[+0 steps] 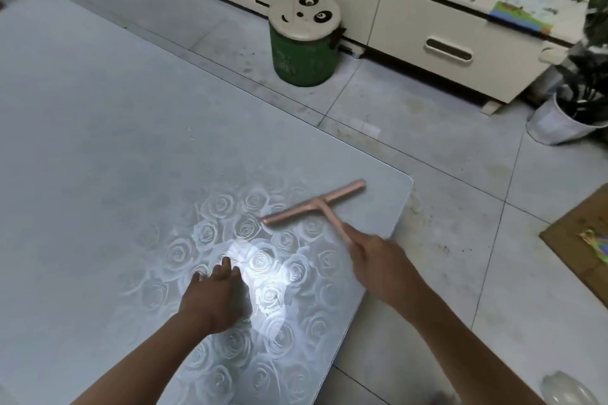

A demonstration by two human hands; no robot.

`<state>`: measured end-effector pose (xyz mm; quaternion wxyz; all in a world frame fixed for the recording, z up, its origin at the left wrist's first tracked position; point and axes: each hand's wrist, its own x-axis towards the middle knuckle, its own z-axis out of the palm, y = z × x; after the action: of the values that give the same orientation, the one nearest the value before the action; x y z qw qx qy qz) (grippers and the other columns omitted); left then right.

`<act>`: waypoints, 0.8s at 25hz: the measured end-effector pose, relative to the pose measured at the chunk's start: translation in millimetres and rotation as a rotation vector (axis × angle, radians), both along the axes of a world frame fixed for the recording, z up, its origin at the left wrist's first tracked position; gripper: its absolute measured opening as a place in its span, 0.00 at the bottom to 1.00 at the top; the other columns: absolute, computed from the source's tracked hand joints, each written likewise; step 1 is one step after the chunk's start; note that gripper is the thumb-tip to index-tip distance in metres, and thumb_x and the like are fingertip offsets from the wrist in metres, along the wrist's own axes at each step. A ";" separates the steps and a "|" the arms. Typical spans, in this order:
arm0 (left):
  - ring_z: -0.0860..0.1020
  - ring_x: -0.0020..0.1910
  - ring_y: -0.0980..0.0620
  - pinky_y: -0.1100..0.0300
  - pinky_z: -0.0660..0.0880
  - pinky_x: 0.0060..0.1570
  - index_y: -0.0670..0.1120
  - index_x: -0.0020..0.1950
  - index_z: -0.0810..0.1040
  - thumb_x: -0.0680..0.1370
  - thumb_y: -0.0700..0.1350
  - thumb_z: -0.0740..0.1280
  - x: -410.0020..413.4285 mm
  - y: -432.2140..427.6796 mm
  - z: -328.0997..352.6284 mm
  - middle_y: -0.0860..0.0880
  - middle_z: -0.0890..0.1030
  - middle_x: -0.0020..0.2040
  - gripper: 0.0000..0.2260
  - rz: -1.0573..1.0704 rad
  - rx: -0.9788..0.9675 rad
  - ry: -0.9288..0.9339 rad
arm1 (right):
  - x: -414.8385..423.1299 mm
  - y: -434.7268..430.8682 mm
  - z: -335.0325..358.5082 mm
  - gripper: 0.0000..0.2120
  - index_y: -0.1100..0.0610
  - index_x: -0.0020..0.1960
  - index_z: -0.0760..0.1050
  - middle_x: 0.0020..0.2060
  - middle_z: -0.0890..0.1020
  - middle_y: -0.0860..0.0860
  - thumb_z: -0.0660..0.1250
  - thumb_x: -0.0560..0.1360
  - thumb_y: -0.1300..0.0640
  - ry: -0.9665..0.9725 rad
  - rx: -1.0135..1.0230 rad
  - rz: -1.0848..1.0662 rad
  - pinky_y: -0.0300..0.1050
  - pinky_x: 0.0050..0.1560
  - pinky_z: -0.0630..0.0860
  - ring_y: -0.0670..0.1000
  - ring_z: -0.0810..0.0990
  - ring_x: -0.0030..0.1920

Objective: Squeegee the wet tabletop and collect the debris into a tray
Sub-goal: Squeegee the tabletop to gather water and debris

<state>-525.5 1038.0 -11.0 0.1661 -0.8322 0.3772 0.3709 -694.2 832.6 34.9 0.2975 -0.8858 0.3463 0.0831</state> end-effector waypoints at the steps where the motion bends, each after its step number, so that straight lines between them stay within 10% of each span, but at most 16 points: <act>1: 0.62 0.74 0.46 0.48 0.51 0.74 0.45 0.75 0.56 0.78 0.52 0.60 1.3 3.4 -0.9 0.44 0.47 0.79 0.28 -0.009 -0.011 -0.003 | -27.1 3.0 3.7 0.23 0.36 0.71 0.62 0.33 0.78 0.46 0.55 0.80 0.54 0.008 0.001 -0.004 0.40 0.37 0.71 0.50 0.78 0.37; 4: 0.59 0.75 0.47 0.50 0.48 0.75 0.44 0.77 0.52 0.79 0.53 0.59 5.4 11.2 -5.4 0.45 0.46 0.79 0.30 -0.038 -0.042 -0.006 | -70.2 17.2 17.2 0.25 0.22 0.66 0.50 0.29 0.74 0.47 0.54 0.79 0.48 0.224 0.062 -0.046 0.36 0.33 0.67 0.46 0.79 0.37; 12: 0.73 0.64 0.46 0.56 0.64 0.67 0.50 0.71 0.64 0.79 0.55 0.57 34.2 11.0 -9.2 0.50 0.65 0.73 0.21 -0.131 -0.106 0.084 | 107.3 -40.3 12.0 0.20 0.50 0.73 0.63 0.58 0.78 0.57 0.52 0.81 0.57 0.184 -0.027 0.108 0.48 0.56 0.71 0.60 0.75 0.58; 17: 0.72 0.66 0.56 0.62 0.70 0.62 0.51 0.68 0.72 0.79 0.60 0.49 65.7 20.1 2.2 0.56 0.73 0.68 0.24 0.114 -0.404 0.117 | 53.0 -39.6 35.9 0.21 0.28 0.70 0.56 0.54 0.82 0.50 0.51 0.81 0.48 0.305 0.015 0.135 0.43 0.53 0.72 0.51 0.79 0.55; 20: 0.83 0.43 0.44 0.55 0.80 0.36 0.43 0.55 0.75 0.72 0.57 0.50 89.2 20.9 6.7 0.45 0.82 0.51 0.24 0.152 -0.481 -0.054 | 73.7 -33.6 27.4 0.23 0.32 0.72 0.54 0.51 0.82 0.51 0.51 0.81 0.50 0.378 0.048 0.169 0.44 0.54 0.73 0.53 0.80 0.54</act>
<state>-436.3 1058.8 -4.3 -0.0552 -0.8835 0.3862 0.2593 -620.5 799.0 62.2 0.2404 -0.8730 0.3181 0.2808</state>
